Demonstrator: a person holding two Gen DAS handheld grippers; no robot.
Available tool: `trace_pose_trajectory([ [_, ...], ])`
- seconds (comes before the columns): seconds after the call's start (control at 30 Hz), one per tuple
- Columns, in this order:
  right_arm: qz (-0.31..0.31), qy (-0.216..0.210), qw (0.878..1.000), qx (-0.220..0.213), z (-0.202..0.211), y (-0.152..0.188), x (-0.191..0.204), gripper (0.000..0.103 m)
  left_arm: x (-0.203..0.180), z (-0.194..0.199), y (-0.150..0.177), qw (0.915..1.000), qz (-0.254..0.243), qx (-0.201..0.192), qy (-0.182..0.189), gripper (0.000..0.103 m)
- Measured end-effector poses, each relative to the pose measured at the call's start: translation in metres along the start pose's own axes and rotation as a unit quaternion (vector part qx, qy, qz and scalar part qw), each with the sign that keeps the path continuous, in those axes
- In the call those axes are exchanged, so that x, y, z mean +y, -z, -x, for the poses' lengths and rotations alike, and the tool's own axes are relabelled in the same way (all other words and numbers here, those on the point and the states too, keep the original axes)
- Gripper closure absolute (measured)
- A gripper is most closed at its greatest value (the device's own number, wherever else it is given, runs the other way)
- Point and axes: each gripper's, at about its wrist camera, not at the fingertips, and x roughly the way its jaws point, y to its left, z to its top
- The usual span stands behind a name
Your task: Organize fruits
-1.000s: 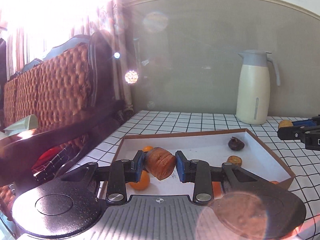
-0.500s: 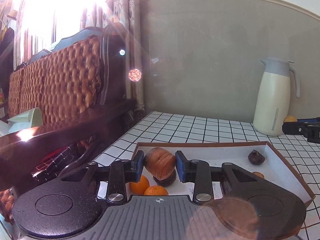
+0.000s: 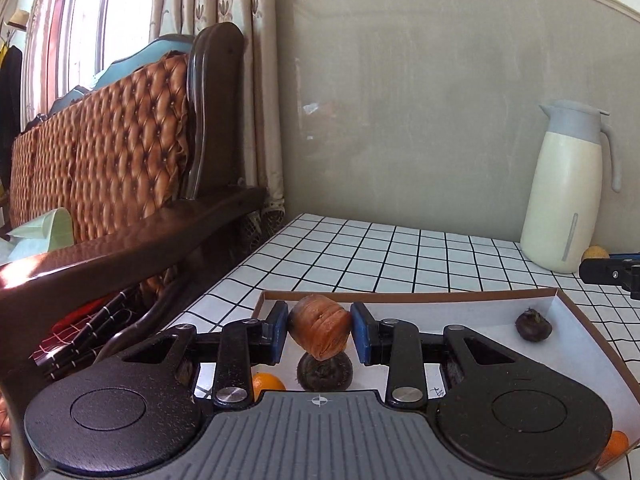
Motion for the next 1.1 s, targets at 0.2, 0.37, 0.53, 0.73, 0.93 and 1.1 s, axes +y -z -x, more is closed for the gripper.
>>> trace_pose_trajectory([
  [0.2, 0.005, 0.001, 1.0, 0.01, -0.013, -0.001, -0.002, 0.088, 0.001, -0.016, -0.001, 0.9999, 0.007, 0.012, -0.002, 0.069],
  [0.37, 0.007, -0.002, 1.0, 0.019, -0.022, -0.002, -0.002, 0.088, 0.0, -0.024, -0.004, 0.9999, 0.01, 0.012, -0.001, 0.069],
  [0.53, 0.012, -0.002, 1.0, 0.029, -0.031, 0.0, 0.003, 0.087, 0.0, -0.029, -0.004, 0.9999, 0.006, 0.012, -0.003, 0.068],
  [0.73, 0.022, 0.033, 0.999, 0.007, -0.033, 0.006, 0.004, 0.006, -0.006, -0.026, 0.002, 0.9997, -0.017, -0.007, -0.017, 0.0],
  [0.93, -0.001, 0.021, 1.0, 0.021, -0.034, 0.005, -0.001, 0.006, -0.004, -0.023, 0.001, 0.9998, -0.01, -0.008, -0.015, 0.0],
  [1.1, -0.004, 0.019, 1.0, 0.024, -0.035, 0.005, -0.001, 0.006, -0.005, -0.018, 0.003, 0.9998, -0.01, -0.012, -0.015, 0.0],
])
